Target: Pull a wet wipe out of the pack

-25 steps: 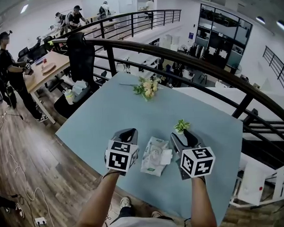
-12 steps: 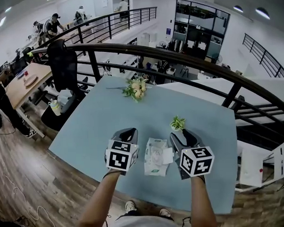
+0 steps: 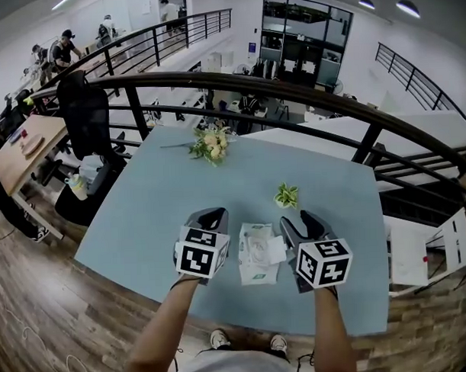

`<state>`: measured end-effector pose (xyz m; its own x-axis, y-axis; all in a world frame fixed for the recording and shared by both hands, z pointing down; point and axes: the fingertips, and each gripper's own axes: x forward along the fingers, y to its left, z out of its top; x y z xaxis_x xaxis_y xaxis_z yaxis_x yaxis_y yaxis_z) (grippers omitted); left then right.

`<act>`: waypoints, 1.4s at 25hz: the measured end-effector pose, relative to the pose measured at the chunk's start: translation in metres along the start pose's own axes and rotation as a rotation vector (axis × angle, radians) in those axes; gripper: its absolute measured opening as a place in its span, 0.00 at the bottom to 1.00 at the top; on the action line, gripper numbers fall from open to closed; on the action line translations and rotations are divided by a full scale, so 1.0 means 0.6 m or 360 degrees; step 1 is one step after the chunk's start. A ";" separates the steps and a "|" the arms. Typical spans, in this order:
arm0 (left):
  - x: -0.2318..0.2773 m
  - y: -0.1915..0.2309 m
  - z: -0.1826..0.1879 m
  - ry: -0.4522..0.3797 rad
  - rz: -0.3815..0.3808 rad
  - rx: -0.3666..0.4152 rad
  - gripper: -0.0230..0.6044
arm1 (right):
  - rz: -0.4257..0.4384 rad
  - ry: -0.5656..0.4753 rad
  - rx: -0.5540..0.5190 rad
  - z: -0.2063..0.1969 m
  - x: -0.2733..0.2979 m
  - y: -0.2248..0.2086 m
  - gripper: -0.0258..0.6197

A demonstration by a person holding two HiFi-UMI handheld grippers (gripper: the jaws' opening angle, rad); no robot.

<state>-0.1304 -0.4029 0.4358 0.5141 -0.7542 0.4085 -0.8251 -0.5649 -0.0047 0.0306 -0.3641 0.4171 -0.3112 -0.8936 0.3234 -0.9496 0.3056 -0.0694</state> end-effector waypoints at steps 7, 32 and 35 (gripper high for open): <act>0.006 -0.006 -0.015 0.0012 -0.0069 0.0024 0.03 | -0.0063 0.0032 -0.0002 -0.024 -0.003 0.007 0.37; 0.012 0.008 -0.093 0.0120 -0.0098 0.0000 0.03 | 0.0079 0.0343 0.0056 -0.162 0.064 0.067 0.37; 0.009 0.011 -0.101 0.0136 -0.0091 -0.0022 0.03 | 0.0104 0.0383 0.0063 -0.177 0.068 0.074 0.37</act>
<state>-0.1473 -0.3904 0.4934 0.5390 -0.6892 0.4842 -0.7985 -0.6011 0.0334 -0.0204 -0.3518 0.5274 -0.3587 -0.7669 0.5322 -0.9300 0.3427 -0.1329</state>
